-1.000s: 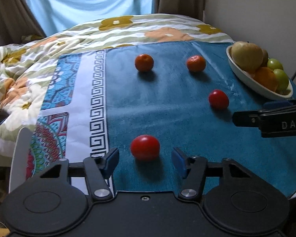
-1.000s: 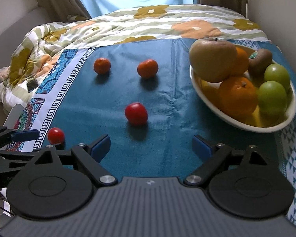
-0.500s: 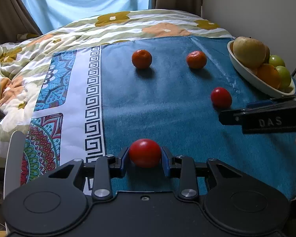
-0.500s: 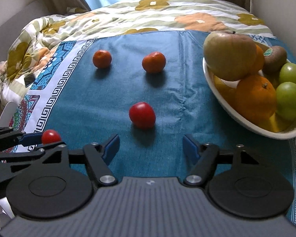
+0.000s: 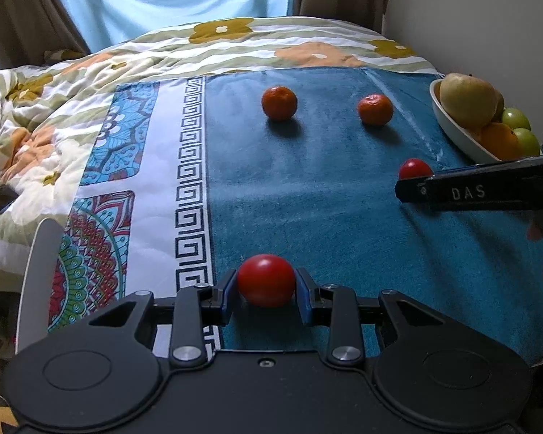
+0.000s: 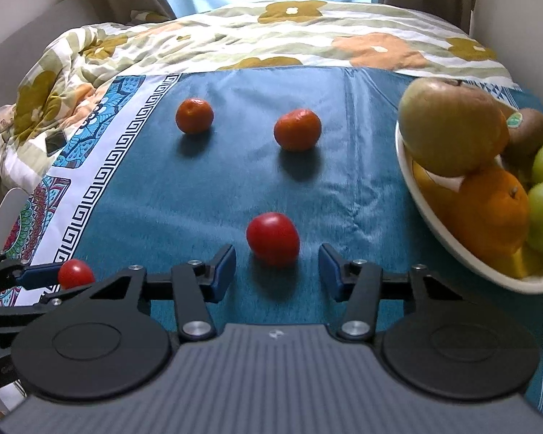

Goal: Organize fruits
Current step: 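Grasp a red tomato with the left tool while the right tool grasps another, then lower both red tomatoes into the duck bowl and open both tools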

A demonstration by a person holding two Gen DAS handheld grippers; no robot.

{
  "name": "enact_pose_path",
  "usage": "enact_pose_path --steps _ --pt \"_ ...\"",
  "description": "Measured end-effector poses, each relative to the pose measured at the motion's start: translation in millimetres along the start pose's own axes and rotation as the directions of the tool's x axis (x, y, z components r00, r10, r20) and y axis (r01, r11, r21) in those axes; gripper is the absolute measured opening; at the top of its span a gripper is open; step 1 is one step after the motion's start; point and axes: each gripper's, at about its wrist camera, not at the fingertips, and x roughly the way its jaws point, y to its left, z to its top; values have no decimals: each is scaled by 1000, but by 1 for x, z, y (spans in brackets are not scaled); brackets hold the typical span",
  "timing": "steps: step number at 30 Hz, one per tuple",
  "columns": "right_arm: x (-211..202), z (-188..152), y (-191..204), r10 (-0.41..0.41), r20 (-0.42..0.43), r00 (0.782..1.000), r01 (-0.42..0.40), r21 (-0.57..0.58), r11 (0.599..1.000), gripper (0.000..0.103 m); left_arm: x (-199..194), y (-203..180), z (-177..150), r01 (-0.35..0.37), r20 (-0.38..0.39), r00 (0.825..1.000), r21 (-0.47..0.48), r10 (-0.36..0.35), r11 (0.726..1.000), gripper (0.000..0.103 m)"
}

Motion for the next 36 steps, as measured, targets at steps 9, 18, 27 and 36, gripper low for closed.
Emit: enact_pose_path --steps 9,18,27,36 --pt "-3 2 -2 -3 18 1000 3 15 1000 46 -15 3 2 -19 23 1000 -12 19 1000 37" --pt "-38 8 -12 10 44 999 -12 49 999 46 -41 -6 22 -38 69 997 37 36 999 37" --pt "-85 16 -44 3 83 997 -10 86 996 46 -66 -44 54 -25 131 991 94 13 995 37" --pt "-120 21 -111 -32 98 995 22 101 995 46 -74 -108 83 53 161 985 86 -66 995 37"
